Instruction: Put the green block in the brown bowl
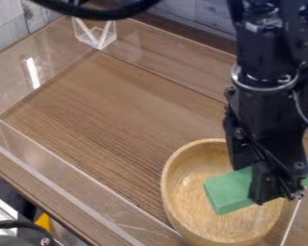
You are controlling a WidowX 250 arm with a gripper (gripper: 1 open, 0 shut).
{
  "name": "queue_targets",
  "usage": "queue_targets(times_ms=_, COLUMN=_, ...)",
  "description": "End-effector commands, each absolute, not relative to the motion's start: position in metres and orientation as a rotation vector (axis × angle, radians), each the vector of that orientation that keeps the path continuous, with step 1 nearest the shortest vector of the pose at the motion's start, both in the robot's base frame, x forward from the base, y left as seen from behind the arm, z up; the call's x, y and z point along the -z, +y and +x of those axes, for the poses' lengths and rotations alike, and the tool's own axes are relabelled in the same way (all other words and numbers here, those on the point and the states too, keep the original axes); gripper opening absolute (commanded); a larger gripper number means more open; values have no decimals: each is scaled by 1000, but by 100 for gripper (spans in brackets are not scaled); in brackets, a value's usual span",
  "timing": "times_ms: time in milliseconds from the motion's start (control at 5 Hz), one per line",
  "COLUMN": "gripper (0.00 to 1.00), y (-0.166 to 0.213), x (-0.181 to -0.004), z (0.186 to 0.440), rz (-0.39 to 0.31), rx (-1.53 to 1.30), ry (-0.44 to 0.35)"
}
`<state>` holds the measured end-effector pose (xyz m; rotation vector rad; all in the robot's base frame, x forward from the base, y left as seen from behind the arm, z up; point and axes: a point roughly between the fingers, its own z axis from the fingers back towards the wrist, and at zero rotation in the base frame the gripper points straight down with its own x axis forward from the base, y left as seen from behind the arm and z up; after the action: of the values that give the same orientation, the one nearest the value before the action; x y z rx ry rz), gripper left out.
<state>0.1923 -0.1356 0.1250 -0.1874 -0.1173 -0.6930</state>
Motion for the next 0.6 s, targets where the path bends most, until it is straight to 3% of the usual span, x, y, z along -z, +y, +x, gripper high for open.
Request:
queue_targets(times_ms=0, gripper=0, y=-139, x=-136, z=194, rz=-202, rx=697, ry=-165)
queue_targets(times_ms=400, gripper=0, y=-134, x=-138, z=193, rz=-207, rx=691, ry=-157)
